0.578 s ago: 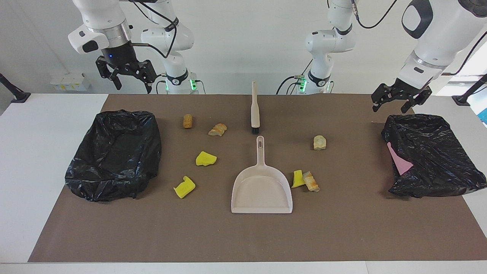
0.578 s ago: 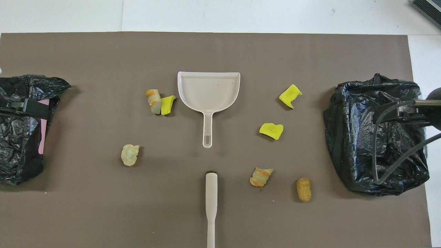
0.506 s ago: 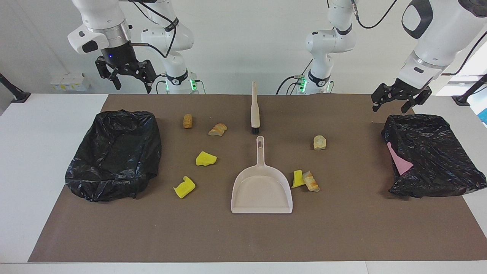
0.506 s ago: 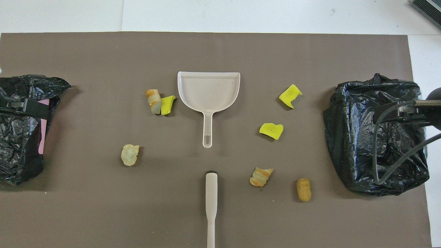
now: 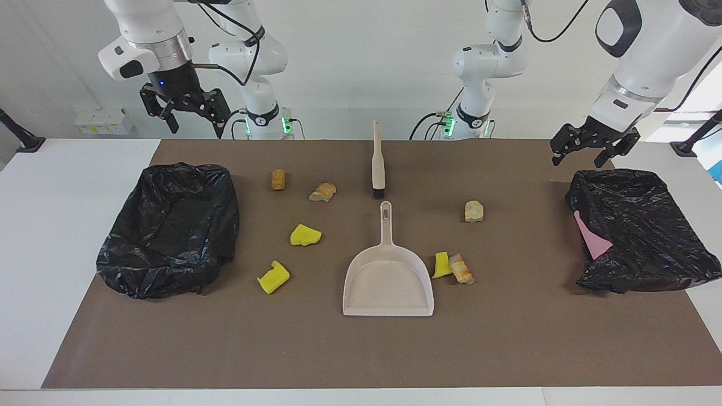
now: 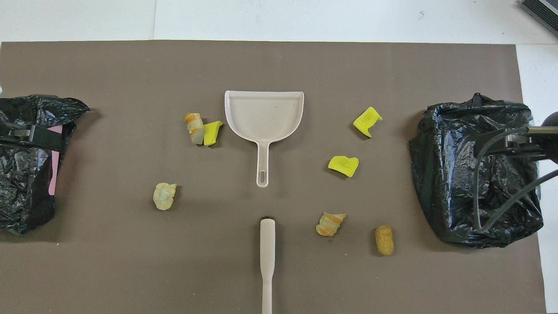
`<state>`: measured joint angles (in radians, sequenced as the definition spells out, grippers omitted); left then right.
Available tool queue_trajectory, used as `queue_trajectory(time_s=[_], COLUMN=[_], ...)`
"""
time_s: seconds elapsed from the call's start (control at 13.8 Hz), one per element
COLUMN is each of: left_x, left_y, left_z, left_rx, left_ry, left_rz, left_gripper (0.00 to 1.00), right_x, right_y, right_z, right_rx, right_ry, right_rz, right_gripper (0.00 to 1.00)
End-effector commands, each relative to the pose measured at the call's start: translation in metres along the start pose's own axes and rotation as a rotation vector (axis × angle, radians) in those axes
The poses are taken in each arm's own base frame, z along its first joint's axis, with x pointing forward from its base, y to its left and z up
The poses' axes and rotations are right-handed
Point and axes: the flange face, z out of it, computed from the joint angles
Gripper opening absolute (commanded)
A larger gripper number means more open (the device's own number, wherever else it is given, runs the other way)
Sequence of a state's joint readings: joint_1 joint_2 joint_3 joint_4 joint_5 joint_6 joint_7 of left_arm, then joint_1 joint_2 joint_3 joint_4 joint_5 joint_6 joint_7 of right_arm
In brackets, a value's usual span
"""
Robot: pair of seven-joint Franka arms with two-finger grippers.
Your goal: Sweep and dump trash in bin
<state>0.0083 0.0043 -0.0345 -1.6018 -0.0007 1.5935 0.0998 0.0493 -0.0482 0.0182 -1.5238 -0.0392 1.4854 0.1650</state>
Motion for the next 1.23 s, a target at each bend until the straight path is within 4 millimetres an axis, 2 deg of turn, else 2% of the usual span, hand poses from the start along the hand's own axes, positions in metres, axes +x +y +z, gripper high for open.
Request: queue_trajectory(time_s=[0.0,0.14,0.29,0.43,0.65,0.8,0.87,0.94,1.16], left_x=[-0.007,-0.008,-0.007,-0.012,-0.03,-0.04,-0.043,-0.049,-0.068], left_y=[-0.002,0.0,0.009,0.024,0.055,0.085,0.108,0.128,0.175], left_z=[0.0,0.002,0.015,0.03,0.054,0.076,0.09,0.095,0.123], left_rx=[0.007,0.002,-0.002,-0.001,-0.053,-0.118,-0.123,-0.122,-0.121], left_ry=[-0.007,-0.009,-0.024,-0.021,0.029,0.044,0.05,0.046,0.021], left_rz=[0.008,0.003,0.021,0.041,0.071,0.098,0.132,0.165,0.254], left_gripper=[1.0,1.0,1.0,1.0,1.0,1.0,1.0,1.0,1.0], right_x=[-0.003,-0.003,-0.005,-0.004,-0.001,0.008,0.014,0.02,0.032], right_y=[0.007,0.012,0.013,0.013,-0.003,-0.033,-0.049,-0.066,-0.129], right_z=[-0.001,0.001,0.001,0.0,0.005,0.016,0.024,0.033,0.064], right_rx=[0.015,0.014,-0.001,-0.003,-0.004,0.005,0.008,0.02,0.03], right_ry=[-0.019,-0.024,-0.023,-0.014,-0.01,0.012,0.018,0.028,0.051], right_rz=[-0.019,-0.004,-0.009,-0.01,-0.021,-0.024,-0.016,-0.01,-0.018], right_gripper=[1.0,1.0,1.0,1.0,1.0,1.0,1.0,1.0,1.0])
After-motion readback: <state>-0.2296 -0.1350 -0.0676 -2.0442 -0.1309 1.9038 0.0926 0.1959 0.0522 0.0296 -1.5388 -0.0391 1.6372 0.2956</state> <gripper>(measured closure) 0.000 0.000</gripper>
